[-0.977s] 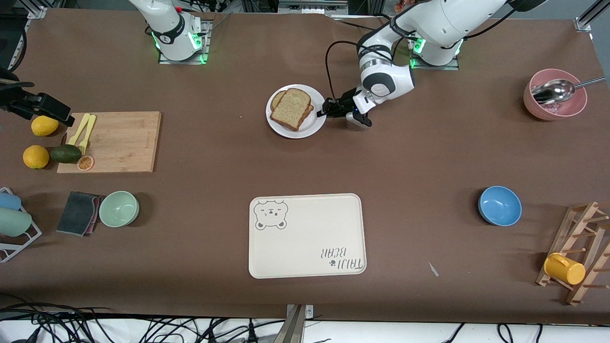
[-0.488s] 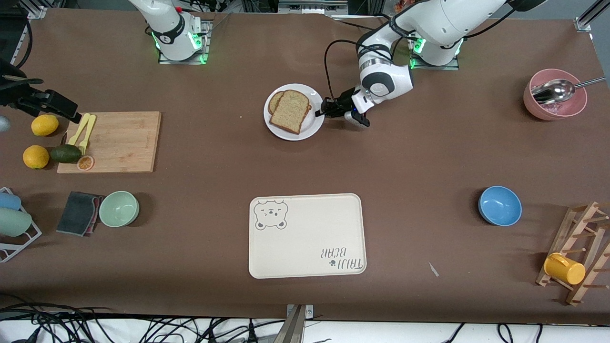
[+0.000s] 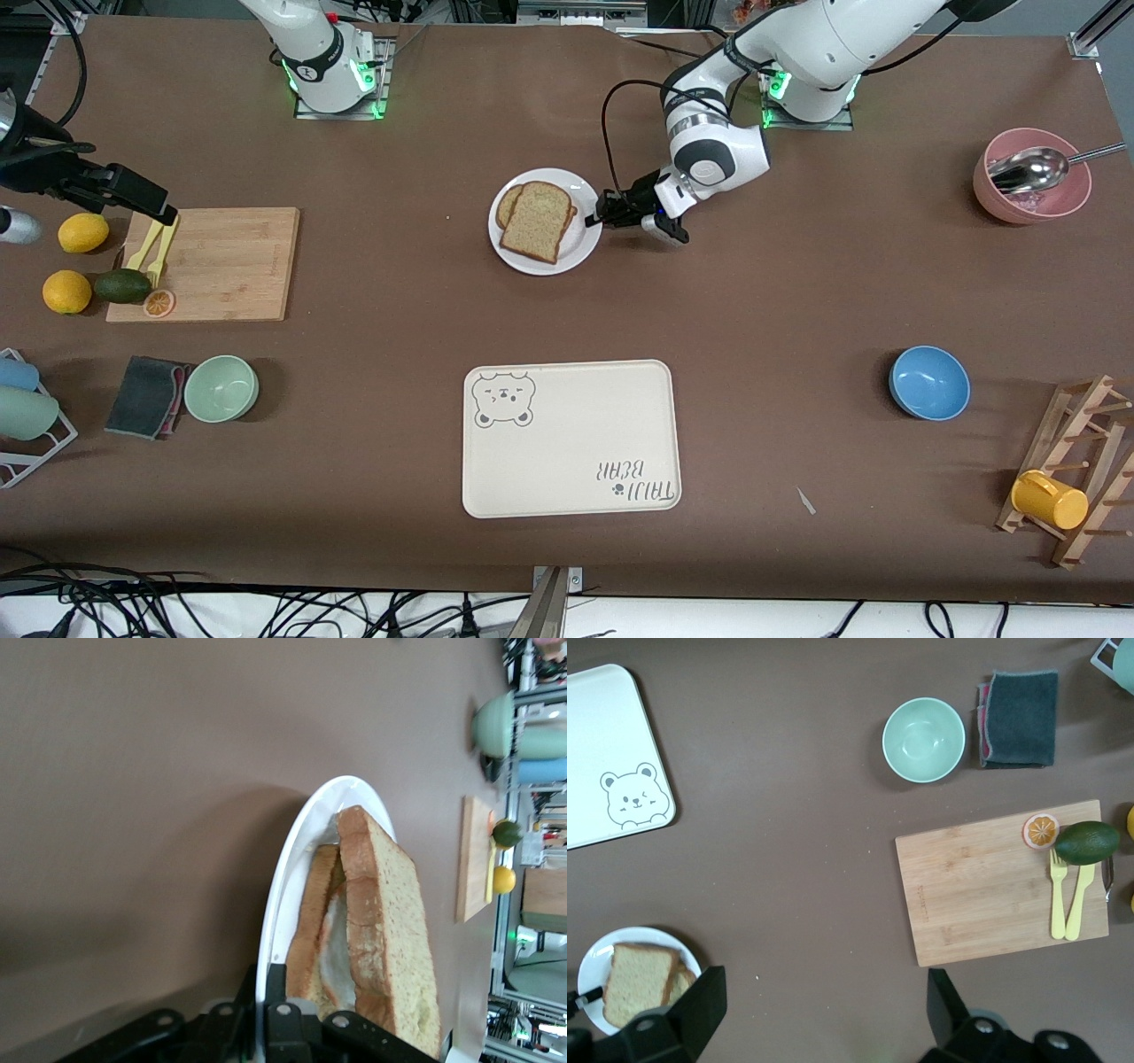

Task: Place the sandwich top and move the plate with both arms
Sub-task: 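Slide the white plate onto the bear tray with the left gripper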

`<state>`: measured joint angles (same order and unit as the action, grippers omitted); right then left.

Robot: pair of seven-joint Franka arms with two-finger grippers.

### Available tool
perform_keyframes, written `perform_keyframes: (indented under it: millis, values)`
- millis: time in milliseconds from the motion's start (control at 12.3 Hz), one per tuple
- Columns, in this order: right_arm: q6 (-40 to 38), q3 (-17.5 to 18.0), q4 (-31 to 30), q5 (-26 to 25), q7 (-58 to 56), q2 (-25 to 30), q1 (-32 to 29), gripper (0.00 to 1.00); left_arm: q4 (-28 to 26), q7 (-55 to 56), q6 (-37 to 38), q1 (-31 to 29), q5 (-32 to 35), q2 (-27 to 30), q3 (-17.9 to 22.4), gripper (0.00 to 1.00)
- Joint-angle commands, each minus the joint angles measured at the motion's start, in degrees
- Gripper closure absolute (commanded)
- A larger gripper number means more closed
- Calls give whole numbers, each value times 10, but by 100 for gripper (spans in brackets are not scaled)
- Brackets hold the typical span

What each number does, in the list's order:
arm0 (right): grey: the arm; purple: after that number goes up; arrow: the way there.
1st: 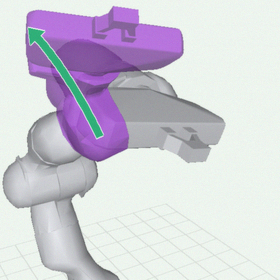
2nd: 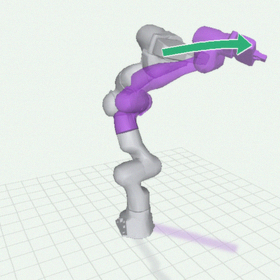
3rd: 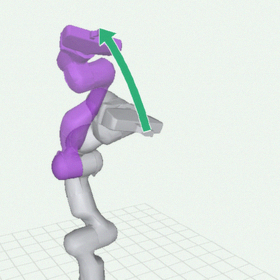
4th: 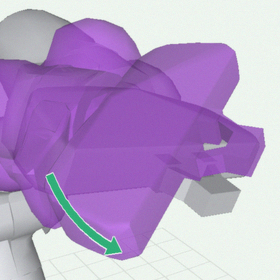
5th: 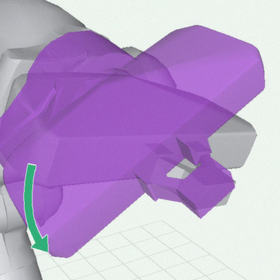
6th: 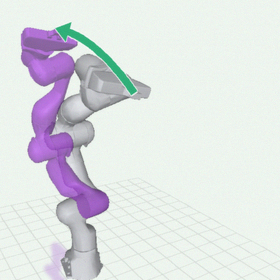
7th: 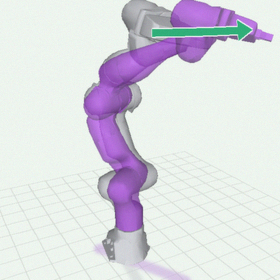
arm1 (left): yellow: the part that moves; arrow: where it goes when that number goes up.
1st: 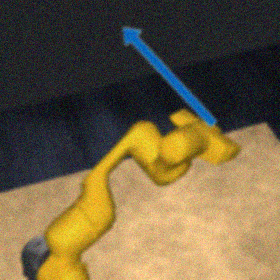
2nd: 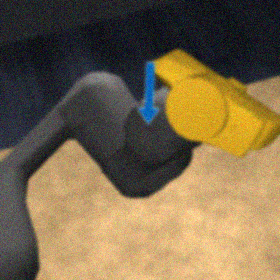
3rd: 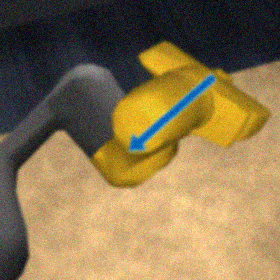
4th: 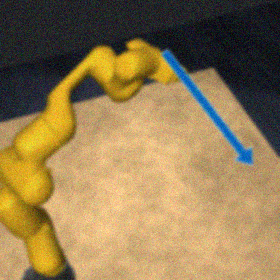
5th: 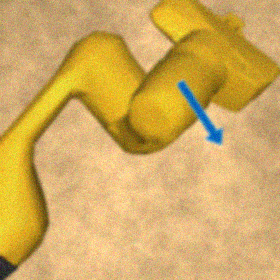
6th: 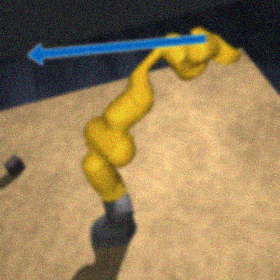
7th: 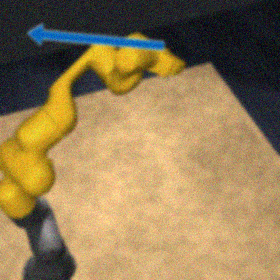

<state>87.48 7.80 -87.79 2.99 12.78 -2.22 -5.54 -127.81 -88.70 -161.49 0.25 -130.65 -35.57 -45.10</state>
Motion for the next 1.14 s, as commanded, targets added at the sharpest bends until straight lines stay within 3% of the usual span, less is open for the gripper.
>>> perform_keyframes:
  millis: [0, 407, 814, 1058]
  values:
    - [-11, 2, 5, 11, 8, 3, 3, 0, 33, -54, -12, -21, -26, 5, 0, 100]
    - [-11, 0, 3, 5, 6, 2, 3, 0, 118, -55, -14, -29, -25, -16, 18, 100]
    - [7, 2, 4, -8, 16, -18, 19, 0, 258, -56, -58, 4, -22, -86, 81, 100]
    - [5, 3, 3, -8, 16, -18, 19, 0, 320, -36, -67, 33, -23, -100, 127, 100]
